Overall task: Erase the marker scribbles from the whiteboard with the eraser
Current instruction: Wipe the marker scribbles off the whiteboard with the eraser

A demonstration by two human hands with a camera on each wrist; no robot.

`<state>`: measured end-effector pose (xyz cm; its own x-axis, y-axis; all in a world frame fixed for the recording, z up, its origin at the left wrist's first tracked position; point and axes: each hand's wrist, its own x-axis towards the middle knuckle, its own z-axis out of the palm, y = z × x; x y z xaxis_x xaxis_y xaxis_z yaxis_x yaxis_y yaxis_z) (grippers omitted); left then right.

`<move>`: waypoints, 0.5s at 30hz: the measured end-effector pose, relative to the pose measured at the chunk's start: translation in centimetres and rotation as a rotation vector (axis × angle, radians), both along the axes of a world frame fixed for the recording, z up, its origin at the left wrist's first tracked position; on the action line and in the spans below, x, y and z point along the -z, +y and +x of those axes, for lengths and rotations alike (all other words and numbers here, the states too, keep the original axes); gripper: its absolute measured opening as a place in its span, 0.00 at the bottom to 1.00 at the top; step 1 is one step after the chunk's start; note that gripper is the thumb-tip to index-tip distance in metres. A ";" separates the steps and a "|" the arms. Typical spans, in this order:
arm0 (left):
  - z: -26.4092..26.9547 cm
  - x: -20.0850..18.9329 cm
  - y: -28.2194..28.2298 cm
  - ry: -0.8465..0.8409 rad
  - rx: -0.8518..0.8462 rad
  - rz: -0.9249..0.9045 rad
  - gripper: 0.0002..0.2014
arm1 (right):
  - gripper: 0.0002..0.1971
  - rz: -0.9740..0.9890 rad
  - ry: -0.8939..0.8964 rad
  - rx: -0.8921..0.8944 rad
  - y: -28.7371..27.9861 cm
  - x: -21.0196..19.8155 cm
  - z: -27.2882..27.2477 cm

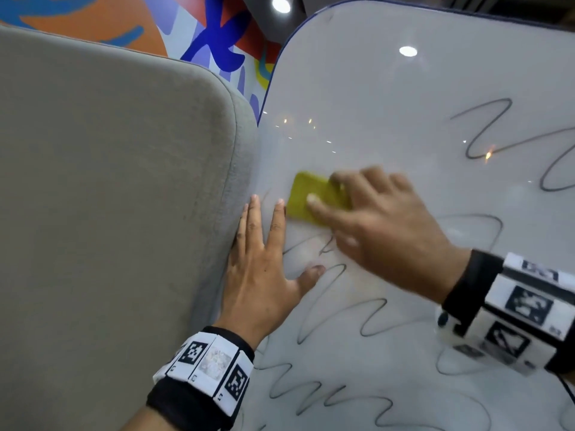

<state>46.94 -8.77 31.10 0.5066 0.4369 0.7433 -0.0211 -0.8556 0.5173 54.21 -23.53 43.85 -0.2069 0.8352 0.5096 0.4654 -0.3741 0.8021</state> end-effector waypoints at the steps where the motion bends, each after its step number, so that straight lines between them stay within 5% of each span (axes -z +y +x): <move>1: 0.1 0.1 0.0 0.003 -0.003 0.006 0.54 | 0.24 -0.065 0.004 0.004 -0.4 0.9 0.0; 7: 0.1 0.5 0.2 -0.001 -0.006 0.017 0.54 | 0.27 0.071 0.033 0.028 -0.2 -4.6 -0.1; 10: 0.0 0.5 0.1 -0.004 -0.008 0.000 0.54 | 0.27 0.096 0.041 0.007 0.3 -1.9 -0.1; 15: -0.1 0.4 -0.1 -0.026 -0.003 -0.007 0.55 | 0.25 -0.132 0.041 -0.004 -1.0 2.7 -0.1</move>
<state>46.84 -8.83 30.75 0.4861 0.4438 0.7529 -0.0318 -0.8520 0.5227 54.11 -24.51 41.17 -0.1913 0.8946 0.4038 0.5004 -0.2650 0.8242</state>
